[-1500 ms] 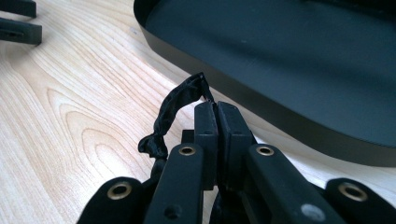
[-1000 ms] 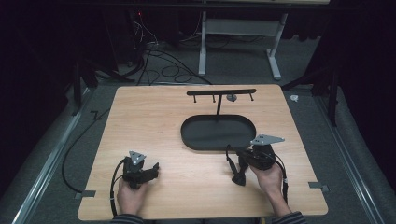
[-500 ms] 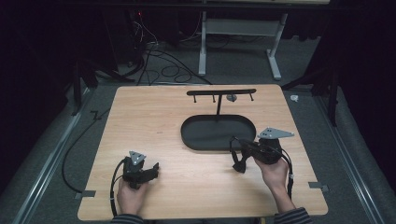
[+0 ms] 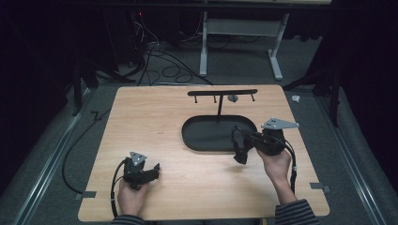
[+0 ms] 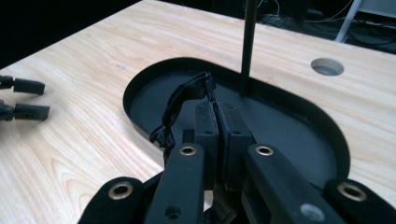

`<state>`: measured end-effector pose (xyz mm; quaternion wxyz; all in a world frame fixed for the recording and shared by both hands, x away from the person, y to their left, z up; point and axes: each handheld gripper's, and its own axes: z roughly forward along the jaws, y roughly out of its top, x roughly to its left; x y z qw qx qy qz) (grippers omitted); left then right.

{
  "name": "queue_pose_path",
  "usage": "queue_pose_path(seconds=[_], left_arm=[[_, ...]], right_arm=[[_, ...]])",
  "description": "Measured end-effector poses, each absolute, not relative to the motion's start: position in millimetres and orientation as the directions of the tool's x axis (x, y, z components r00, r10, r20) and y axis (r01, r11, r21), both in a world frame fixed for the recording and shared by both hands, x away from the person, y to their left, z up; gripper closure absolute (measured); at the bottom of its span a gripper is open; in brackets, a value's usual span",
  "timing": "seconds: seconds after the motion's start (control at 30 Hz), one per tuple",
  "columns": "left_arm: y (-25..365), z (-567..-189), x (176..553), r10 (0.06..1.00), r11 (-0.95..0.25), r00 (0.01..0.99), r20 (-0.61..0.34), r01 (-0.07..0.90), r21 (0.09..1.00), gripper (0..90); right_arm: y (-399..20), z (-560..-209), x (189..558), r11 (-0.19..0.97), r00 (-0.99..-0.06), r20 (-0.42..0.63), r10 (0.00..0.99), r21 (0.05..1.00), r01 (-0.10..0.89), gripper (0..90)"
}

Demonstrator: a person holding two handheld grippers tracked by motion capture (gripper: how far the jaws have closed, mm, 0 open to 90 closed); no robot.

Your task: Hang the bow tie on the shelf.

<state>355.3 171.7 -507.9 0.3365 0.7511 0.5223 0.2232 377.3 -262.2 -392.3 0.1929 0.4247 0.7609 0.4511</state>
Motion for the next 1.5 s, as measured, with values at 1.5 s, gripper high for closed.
queue_pose_path(seconds=[1.5], left_arm=[[171,-508,357,0.941,-0.214,0.337,-0.019,0.639,0.739,24.6]], right_arm=[[-261,-345,421,0.215,-0.495,0.064,0.866,0.848,0.485,89.6]])
